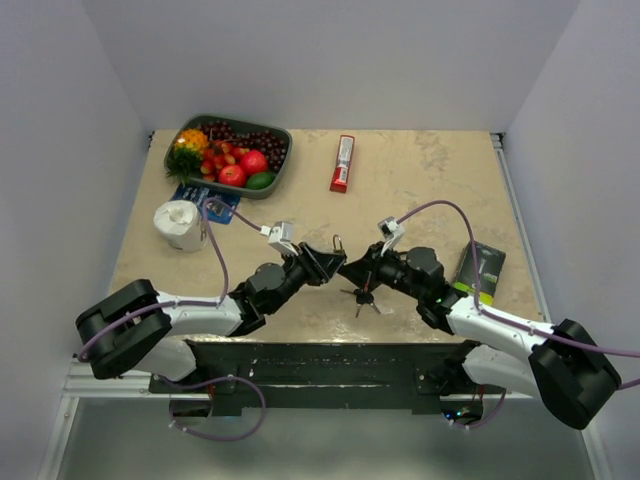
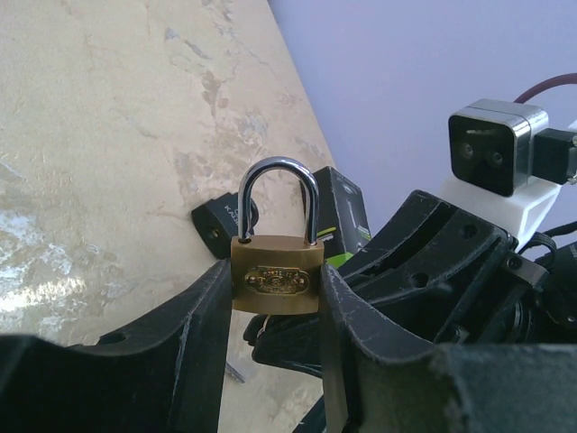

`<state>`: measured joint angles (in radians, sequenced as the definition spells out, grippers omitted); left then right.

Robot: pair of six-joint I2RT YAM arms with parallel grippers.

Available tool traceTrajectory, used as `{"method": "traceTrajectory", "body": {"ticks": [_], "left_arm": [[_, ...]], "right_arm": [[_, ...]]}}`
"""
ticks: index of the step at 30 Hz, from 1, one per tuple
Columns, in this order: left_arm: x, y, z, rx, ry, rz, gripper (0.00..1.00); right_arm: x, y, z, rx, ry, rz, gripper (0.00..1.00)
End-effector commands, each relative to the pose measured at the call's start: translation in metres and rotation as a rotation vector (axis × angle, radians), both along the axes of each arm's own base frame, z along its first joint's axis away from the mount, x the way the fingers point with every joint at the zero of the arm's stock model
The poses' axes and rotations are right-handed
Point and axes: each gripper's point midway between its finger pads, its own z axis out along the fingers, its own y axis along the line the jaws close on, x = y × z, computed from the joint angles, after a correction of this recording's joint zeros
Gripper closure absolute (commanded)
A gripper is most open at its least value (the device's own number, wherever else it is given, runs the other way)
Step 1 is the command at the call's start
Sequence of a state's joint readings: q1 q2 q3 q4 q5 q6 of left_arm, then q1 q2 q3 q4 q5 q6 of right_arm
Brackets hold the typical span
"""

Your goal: Unlock with the key

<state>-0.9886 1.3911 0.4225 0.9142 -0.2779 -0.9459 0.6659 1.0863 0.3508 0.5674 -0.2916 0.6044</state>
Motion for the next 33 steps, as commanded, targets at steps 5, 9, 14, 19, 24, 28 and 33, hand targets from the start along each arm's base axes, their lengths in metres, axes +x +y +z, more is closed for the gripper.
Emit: {"method": "traceTrajectory", "body": {"ticks": [5, 9, 14, 19, 24, 28, 33], "left_arm": [[-0.036, -0.009, -0.002, 0.017, -0.045, -0.177, 1.00], [-0.039, -0.008, 0.000, 0.017, -0.060, -0.194, 1.00], [-0.044, -0.007, 0.003, 0.012, -0.085, -0.221, 1.00], [-0.043, -0.007, 0.002, 0.023, -0.086, -0.223, 1.00], [-0.031, -0.008, -0.007, 0.058, -0.019, -0.184, 1.00], [-0.009, -0.006, -0.014, 0.087, 0.036, -0.107, 1.00], [0.016, -0.007, -0.003, 0.083, 0.035, -0.065, 1.00]], "right_arm": [[0.012, 0.003, 0.084, 0.201, -0.238, 0.015, 1.00], [0.009, 0.003, 0.087, 0.215, -0.245, 0.041, 1.00], [0.006, 0.003, 0.088, 0.231, -0.237, 0.079, 1.00], [0.011, 0.003, 0.086, 0.187, -0.243, 0.076, 1.00], [0.020, -0.004, 0.070, 0.069, -0.226, 0.032, 1.00], [0.021, -0.010, 0.062, 0.027, -0.215, 0.008, 0.92], [0.019, -0.015, 0.049, -0.008, -0.186, -0.007, 0.75]]}}
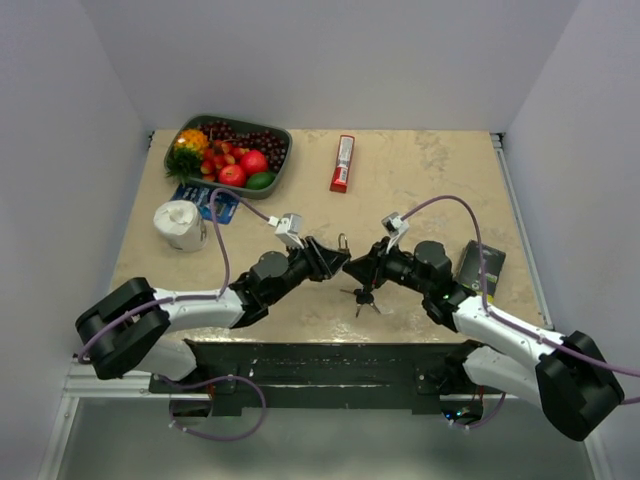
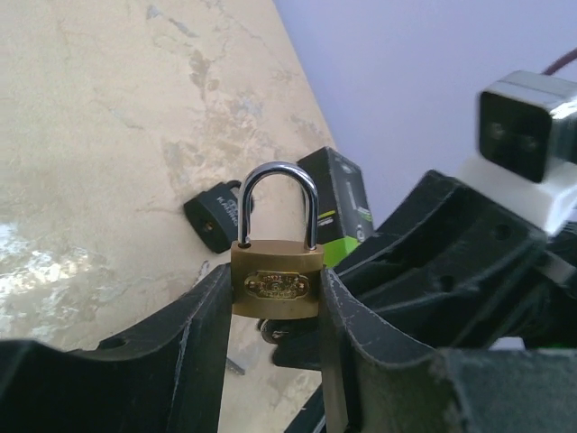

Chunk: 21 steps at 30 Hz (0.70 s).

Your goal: Unlock with the key

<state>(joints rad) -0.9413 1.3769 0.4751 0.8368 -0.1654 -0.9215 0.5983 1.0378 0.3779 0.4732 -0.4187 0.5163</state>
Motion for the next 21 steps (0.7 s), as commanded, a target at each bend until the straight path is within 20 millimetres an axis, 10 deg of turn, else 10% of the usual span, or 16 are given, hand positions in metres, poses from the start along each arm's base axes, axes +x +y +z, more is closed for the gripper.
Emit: {"method": "traceTrajectory", "body": {"ticks": [1, 10, 21], "left_arm": [[0.015, 0.000, -0.013, 0.067, 0.044, 0.000, 1.00], [0.038, 0.025, -0.001, 0.106, -0.002, 0.001, 1.00], [0.009, 0.040, 0.018, 0.176, -0.046, -0.397, 1.00]], "right_arm": [[0.021, -0.007, 0.038, 0.031, -0.134, -0.081, 0.66], [0.014, -0.019, 0.063, 0.021, -0.169, -0.111, 0.32], [0.026, 0.007, 0.127, 0.005, -0.303, 0.034, 0.29]]}}
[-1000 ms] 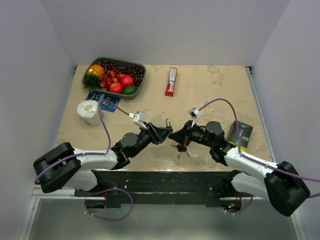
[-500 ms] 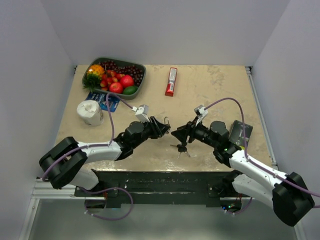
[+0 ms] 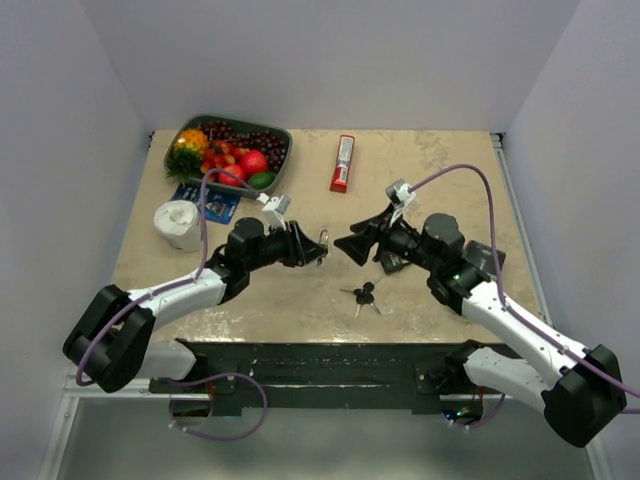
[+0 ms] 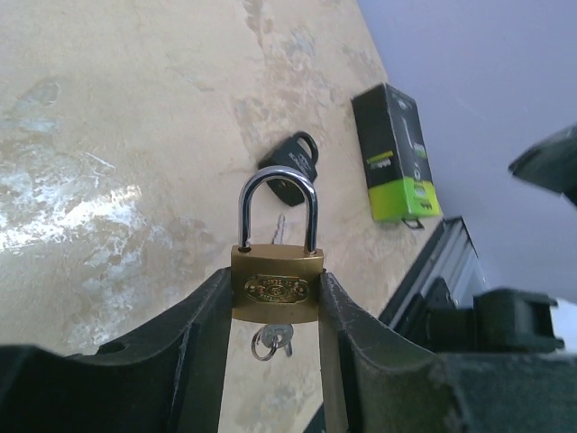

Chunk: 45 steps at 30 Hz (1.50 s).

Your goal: Unlock with the key

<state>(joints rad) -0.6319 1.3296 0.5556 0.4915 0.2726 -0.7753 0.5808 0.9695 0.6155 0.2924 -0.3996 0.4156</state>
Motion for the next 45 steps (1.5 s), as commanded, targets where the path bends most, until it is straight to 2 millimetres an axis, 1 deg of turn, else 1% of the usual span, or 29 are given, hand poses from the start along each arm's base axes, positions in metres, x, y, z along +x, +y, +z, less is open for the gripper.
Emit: {"method": "traceTrajectory", "body": {"ticks": [1, 3, 4, 6, 7, 9, 10, 12, 13, 16, 18, 19, 20, 22, 25, 34, 38, 41, 45], "left_arm": [[-0.031, -0.011, 0.051, -0.045, -0.123, -0.346, 1.00], [-0.035, -0.009, 0.058, -0.022, -0.189, -0.420, 1.00], [-0.045, -0.010, 0.062, -0.031, -0.211, -0.487, 1.00], [-0.049, -0.008, 0.071, -0.037, -0.277, -0.543, 1.00], [-0.061, -0.008, 0.076, -0.068, -0.290, -0.617, 1.00], [-0.067, -0.005, 0.088, -0.119, -0.319, -0.672, 1.00], [-0.078, -0.003, 0.092, -0.145, -0.323, -0.739, 1.00], [-0.082, 0.000, 0.096, -0.159, -0.332, -0.781, 1.00], [-0.087, 0.001, 0.096, -0.165, -0.330, -0.808, 1.00], [-0.095, 0.003, 0.096, -0.189, -0.333, -0.850, 1.00], [-0.097, 0.004, 0.096, -0.195, -0.333, -0.857, 1.00], [-0.098, 0.004, 0.096, -0.198, -0.334, -0.864, 1.00], [-0.099, 0.004, 0.097, -0.205, -0.322, -0.866, 1.00], [-0.100, 0.005, 0.094, -0.211, -0.315, -0.877, 1.00], [-0.100, 0.004, 0.093, -0.220, -0.306, -0.879, 1.00], [-0.098, 0.004, 0.090, -0.221, -0.288, -0.873, 1.00], [-0.097, 0.004, 0.089, -0.223, -0.284, -0.871, 1.00], [-0.097, 0.004, 0.088, -0.223, -0.284, -0.870, 1.00], [-0.096, 0.004, 0.089, -0.223, -0.286, -0.868, 1.00]], "right_arm": [[0.008, 0.007, 0.048, -0.014, -0.135, 0.050, 0.29], [0.011, 0.009, 0.048, -0.037, -0.151, 0.058, 0.28], [0.013, 0.011, 0.053, -0.038, -0.162, 0.063, 0.28], [0.012, 0.014, 0.053, -0.046, -0.173, 0.094, 0.28], [0.011, 0.016, 0.057, -0.042, -0.180, 0.109, 0.28], [0.008, 0.018, 0.059, -0.044, -0.194, 0.136, 0.28], [0.004, 0.021, 0.063, -0.041, -0.201, 0.164, 0.28], [0.000, 0.023, 0.063, -0.061, -0.211, 0.201, 0.28], [-0.005, 0.024, 0.066, -0.060, -0.218, 0.235, 0.28], [-0.015, 0.027, 0.064, -0.071, -0.210, 0.299, 0.28], [-0.025, 0.029, 0.063, -0.067, -0.205, 0.354, 0.28], [-0.029, 0.029, 0.057, -0.062, -0.190, 0.375, 0.28], [-0.036, 0.031, 0.056, -0.047, -0.178, 0.406, 0.28], [-0.040, 0.033, 0.049, -0.038, -0.163, 0.431, 0.28], [-0.043, 0.034, 0.039, -0.042, -0.136, 0.455, 0.28], [-0.058, 0.031, 0.031, -0.057, -0.117, 0.518, 0.29], [-0.061, 0.030, 0.028, -0.049, -0.111, 0.523, 0.29], [-0.061, 0.030, 0.025, -0.050, -0.108, 0.519, 0.31], [-0.065, 0.031, 0.027, -0.040, -0.107, 0.537, 0.36]]}}
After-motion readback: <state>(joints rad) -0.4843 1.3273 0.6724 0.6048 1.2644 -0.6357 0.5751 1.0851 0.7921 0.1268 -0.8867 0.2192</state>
